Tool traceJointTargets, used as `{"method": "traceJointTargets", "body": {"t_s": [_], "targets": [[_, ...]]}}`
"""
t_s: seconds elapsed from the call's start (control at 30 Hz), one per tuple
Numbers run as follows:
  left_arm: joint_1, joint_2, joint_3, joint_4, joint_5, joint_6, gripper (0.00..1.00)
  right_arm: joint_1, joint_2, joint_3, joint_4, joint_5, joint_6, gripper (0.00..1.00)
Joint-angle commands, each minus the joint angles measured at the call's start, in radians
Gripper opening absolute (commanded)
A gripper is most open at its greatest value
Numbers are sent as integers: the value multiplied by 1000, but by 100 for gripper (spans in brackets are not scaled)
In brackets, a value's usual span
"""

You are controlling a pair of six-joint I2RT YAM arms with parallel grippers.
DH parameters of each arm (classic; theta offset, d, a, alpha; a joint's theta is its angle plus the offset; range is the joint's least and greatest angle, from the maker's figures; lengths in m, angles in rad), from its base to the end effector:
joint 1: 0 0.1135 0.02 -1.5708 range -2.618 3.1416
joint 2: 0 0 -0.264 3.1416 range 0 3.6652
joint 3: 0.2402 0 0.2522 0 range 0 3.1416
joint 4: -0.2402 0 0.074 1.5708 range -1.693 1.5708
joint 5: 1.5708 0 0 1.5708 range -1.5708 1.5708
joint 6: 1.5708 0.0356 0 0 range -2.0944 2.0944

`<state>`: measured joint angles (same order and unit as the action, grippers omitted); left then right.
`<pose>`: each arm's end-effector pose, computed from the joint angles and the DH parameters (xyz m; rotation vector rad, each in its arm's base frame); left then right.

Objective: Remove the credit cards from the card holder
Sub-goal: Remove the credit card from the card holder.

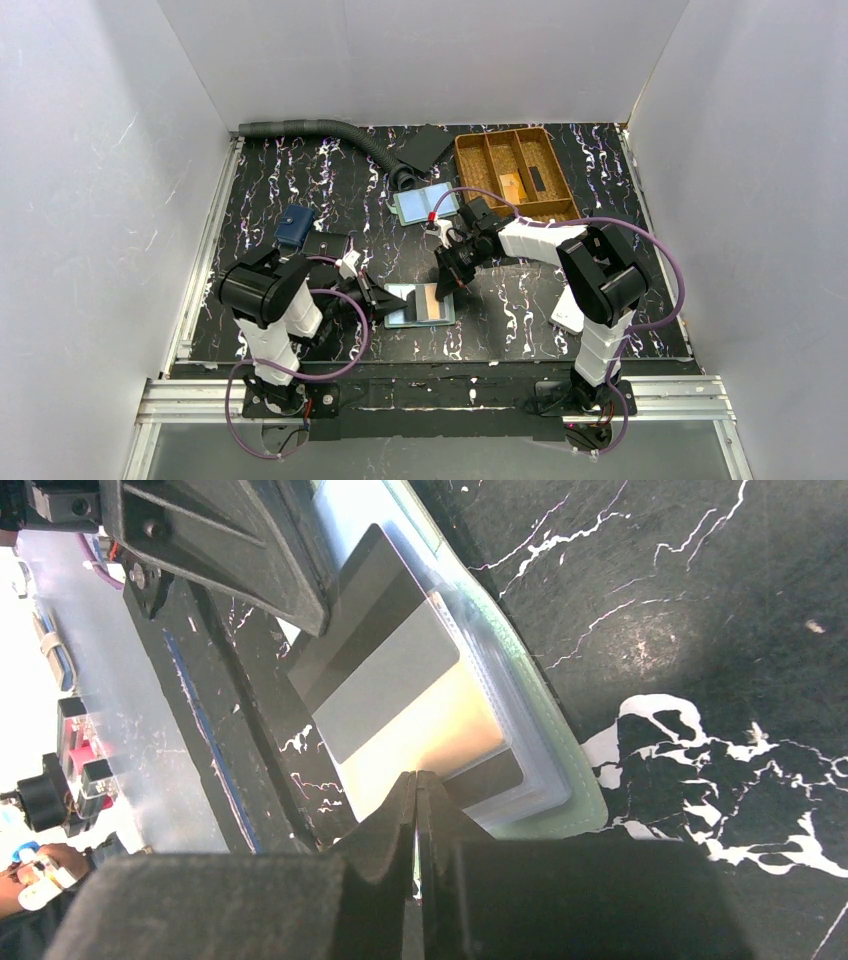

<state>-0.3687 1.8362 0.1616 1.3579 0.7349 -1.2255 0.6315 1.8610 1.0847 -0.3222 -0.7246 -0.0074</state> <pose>0.1956 -0.1012 0.0871 -0.3463 2.1964 -1.6863 0.2752 0.2305 0.1480 -1.0752 2.4711 1.1663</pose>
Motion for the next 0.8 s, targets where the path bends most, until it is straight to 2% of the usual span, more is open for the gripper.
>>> {"method": "traceJointTargets", "body": {"t_s": [0.0, 0.13, 0.4, 0.57, 0.63, 0.67, 0.7, 0.77], "targets": [[32, -62, -24, -31, 44, 43, 0, -4, 74, -37, -43, 276, -122, 10], [49, -178, -30, -120, 42, 87, 0, -5, 38, -29, -55, 178, -163, 14], [50, -623, 26, -660, -42, 319, 0, -20, -24, -9, -117, -8, -272, 21], [50, -821, 44, -832, -94, 399, 0, -43, -54, 10, -173, -95, -341, 29], [47, -864, 55, -841, -75, 418, 0, -59, -81, 32, -238, -157, -416, 36], [29, -892, 70, -841, -71, 443, 0, -67, -104, 38, -271, -209, -467, 42], [-7, -914, 84, -841, -93, 465, 0, -70, -128, 49, -316, -254, -525, 50], [-80, -936, 115, -841, -148, 499, 0, -73, -158, 50, -338, -299, -556, 60]]}}
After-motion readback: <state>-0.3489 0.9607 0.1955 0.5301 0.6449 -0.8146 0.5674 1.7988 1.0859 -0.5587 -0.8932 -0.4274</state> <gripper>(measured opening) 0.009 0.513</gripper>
